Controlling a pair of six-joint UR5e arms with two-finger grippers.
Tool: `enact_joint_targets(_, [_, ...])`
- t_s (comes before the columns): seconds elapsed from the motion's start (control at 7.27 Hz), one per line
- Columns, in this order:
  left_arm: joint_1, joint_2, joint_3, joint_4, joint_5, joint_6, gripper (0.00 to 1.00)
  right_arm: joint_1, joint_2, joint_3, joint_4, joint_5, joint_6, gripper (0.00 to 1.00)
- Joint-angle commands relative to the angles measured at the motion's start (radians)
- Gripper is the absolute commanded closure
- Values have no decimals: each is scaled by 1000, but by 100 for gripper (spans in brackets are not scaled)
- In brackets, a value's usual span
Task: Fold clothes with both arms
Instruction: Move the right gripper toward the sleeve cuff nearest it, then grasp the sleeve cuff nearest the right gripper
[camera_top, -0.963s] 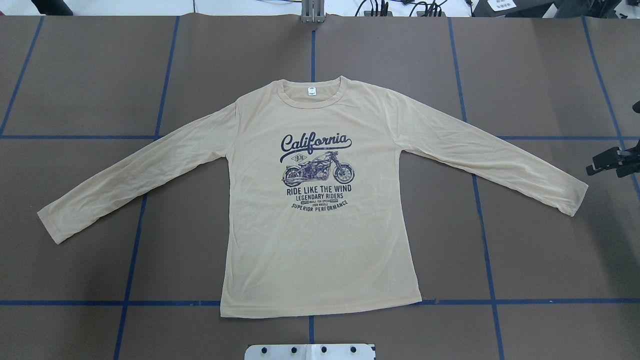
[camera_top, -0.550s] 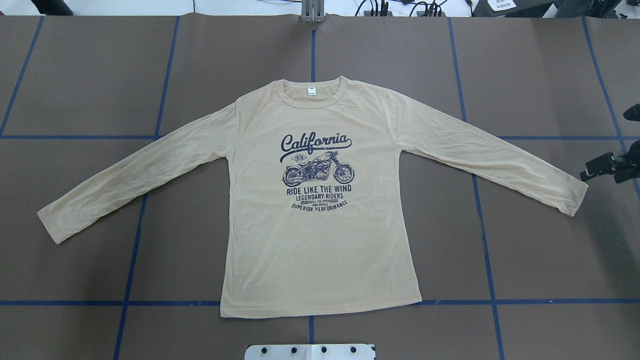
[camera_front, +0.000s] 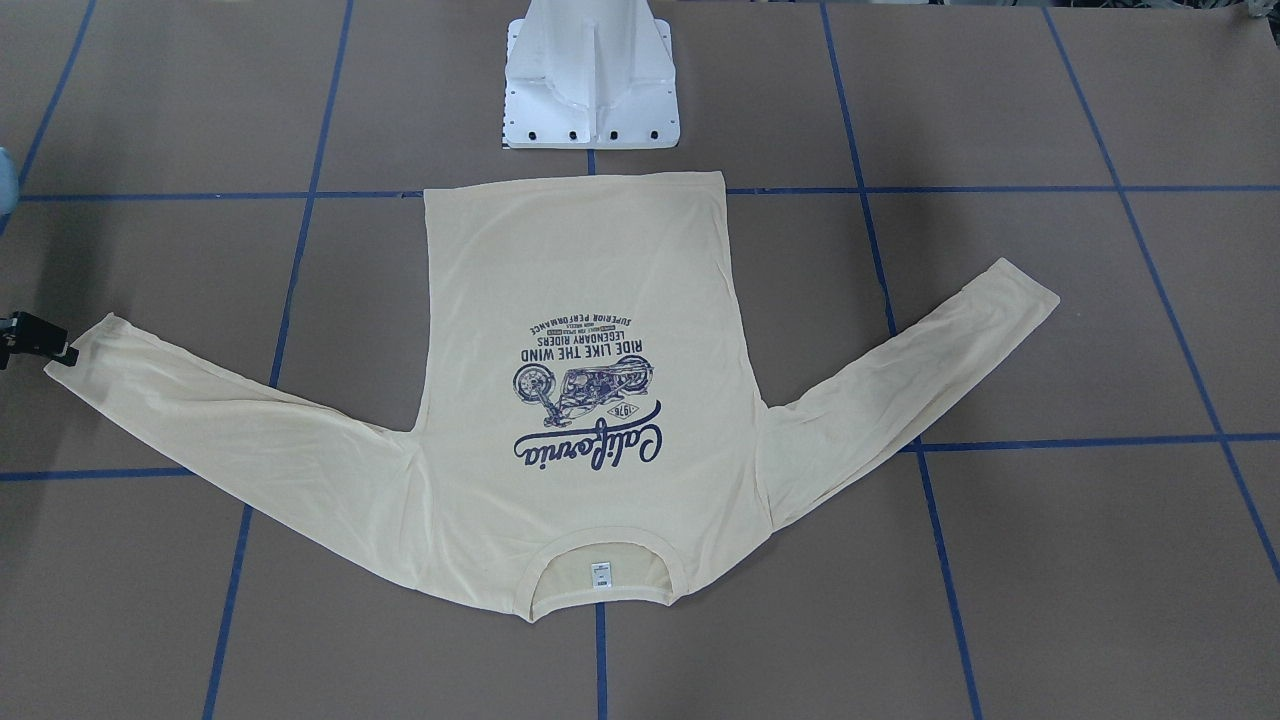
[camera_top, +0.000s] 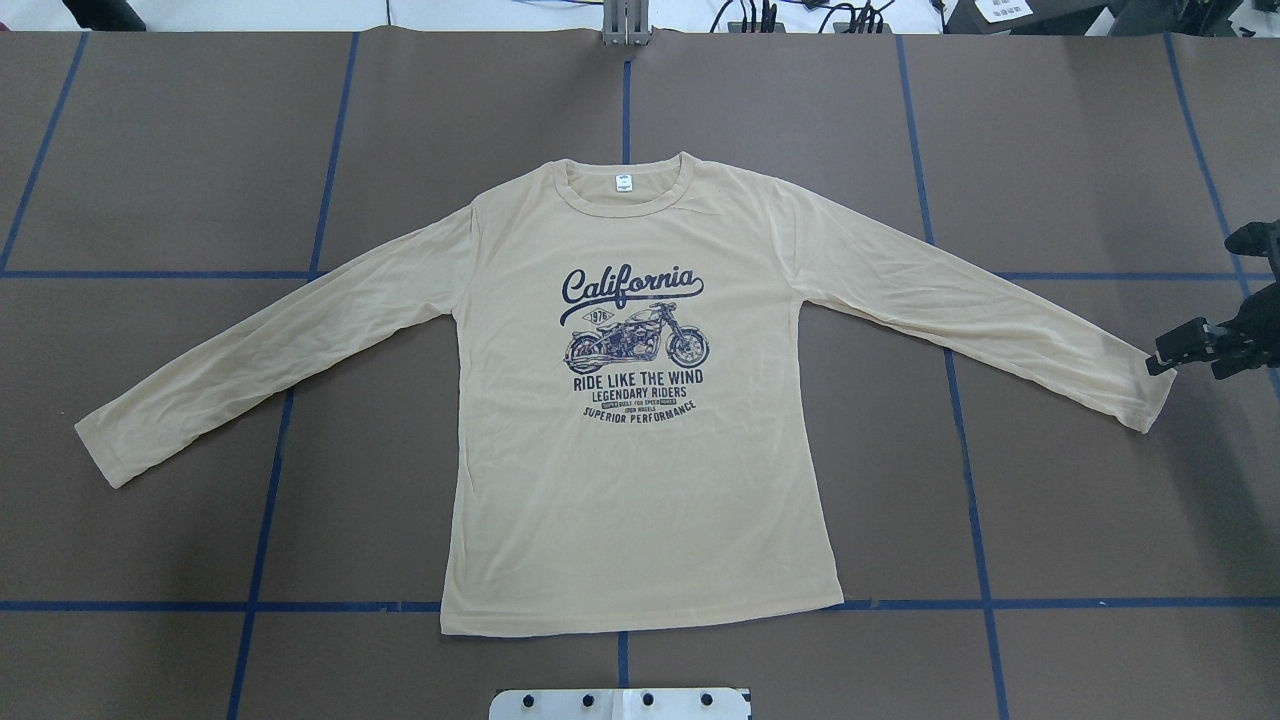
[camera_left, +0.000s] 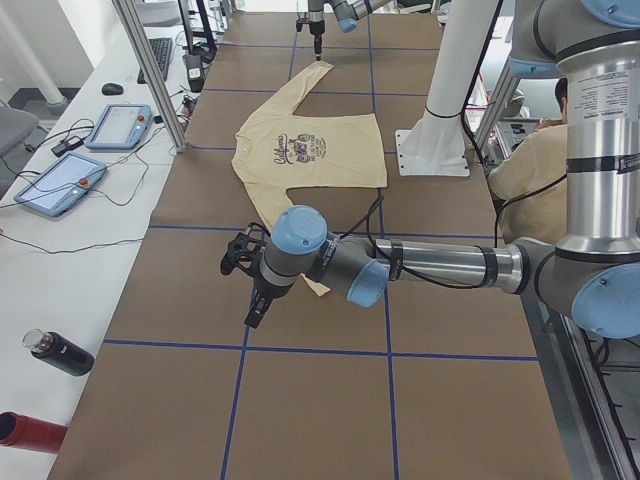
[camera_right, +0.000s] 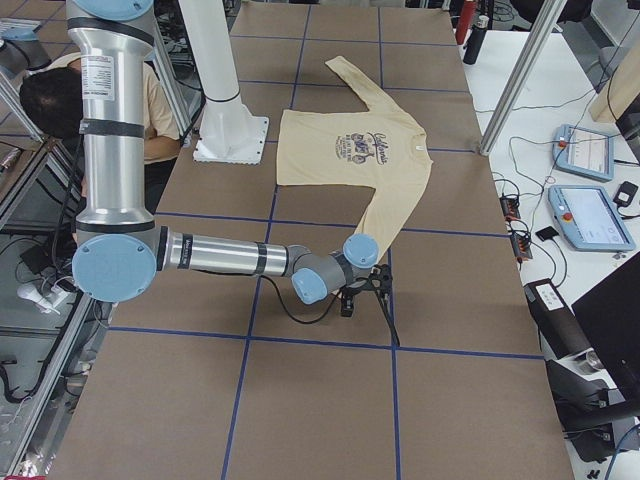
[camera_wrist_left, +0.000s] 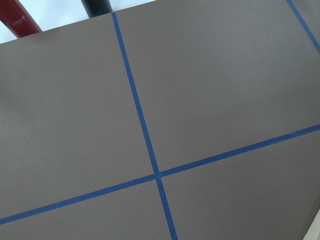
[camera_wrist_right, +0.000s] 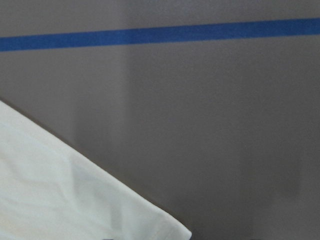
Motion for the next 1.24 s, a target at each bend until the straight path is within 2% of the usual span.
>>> enact_joint_targets(0.0, [0,0,-2,-1,-2,0,0,-7,2,-7,1,0,3,44])
enact_joint_targets(0.28, [0,0,-2,-1,-2,2,0,-11,2,-7,1,3,2,46])
enact_joint_targets(0.41, [0,0,-2,-1,-2,2,0,-11,2,-7,1,3,3,61])
enact_joint_targets(0.55, [0,0,-2,-1,-2,2,0,-11,3,-2,1,3,2,93])
enact_joint_targets(0.69, [0,0,0,-1,-2,2,0,-11,5,-5,0,6,2,100])
enact_joint_targets(0.96, [0,0,0,-1,0,3,0,-9,15,10,1,66,2,100])
enact_joint_targets(1.1, [0,0,-6,-3,-2,2,0,6,15,76,-11,101,5,100])
